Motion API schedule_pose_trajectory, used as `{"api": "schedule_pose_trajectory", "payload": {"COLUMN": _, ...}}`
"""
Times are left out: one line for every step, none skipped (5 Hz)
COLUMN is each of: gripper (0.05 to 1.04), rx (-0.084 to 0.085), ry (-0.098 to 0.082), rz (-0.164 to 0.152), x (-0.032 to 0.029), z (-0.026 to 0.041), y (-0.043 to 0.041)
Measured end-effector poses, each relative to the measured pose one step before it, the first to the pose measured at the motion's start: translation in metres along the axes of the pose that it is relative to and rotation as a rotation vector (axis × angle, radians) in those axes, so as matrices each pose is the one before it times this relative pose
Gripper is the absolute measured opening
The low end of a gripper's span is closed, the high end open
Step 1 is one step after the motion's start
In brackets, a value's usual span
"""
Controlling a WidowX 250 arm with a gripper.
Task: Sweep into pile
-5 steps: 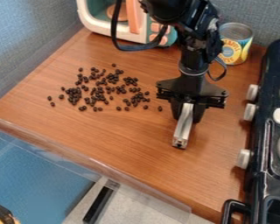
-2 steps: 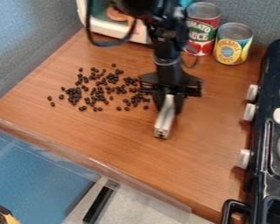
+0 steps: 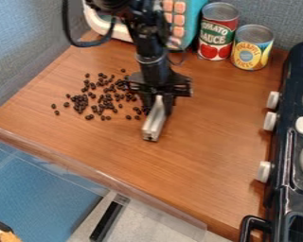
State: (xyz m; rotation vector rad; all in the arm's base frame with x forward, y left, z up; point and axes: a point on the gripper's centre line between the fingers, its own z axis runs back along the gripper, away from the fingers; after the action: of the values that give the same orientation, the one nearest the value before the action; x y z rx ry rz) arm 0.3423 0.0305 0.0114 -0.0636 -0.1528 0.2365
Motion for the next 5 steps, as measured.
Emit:
{"api": "schedule_pose_trajectory", "payload": {"gripper": 0.38, "rx": 0.0034, "ry": -0.0066, "rz": 0.0173, "x": 0.00174, "z": 0.00158, "y": 0.02693}}
{"api": "schedule_pose_trajectory", "payload": {"gripper": 0.38, "rx": 0.0039, "ry": -0.0045, "rz": 0.0228, "x": 0.00037, "z": 0.00099, "y": 0.02304}}
{"api": "schedule_pose_trajectory", "payload": {"gripper": 0.38, "rx": 0.0009, "ry": 0.0046, "rz": 0.0249, "x": 0.00302, "z": 0.00078, "y": 0.02128}}
{"api": "schedule_pose_trajectory", "payload": {"gripper": 0.38, "rx": -0.0014, "ry": 0.0062, "rz": 0.029, "x": 0.00527, "z": 0.00105, "y": 0.01909}}
{"api": "schedule_pose_trajectory", "payload": {"gripper": 0.38, "rx": -0.0017, "ry": 0.0002, "rz": 0.0314, "x": 0.00439, "z": 0.00176, "y": 0.02154}}
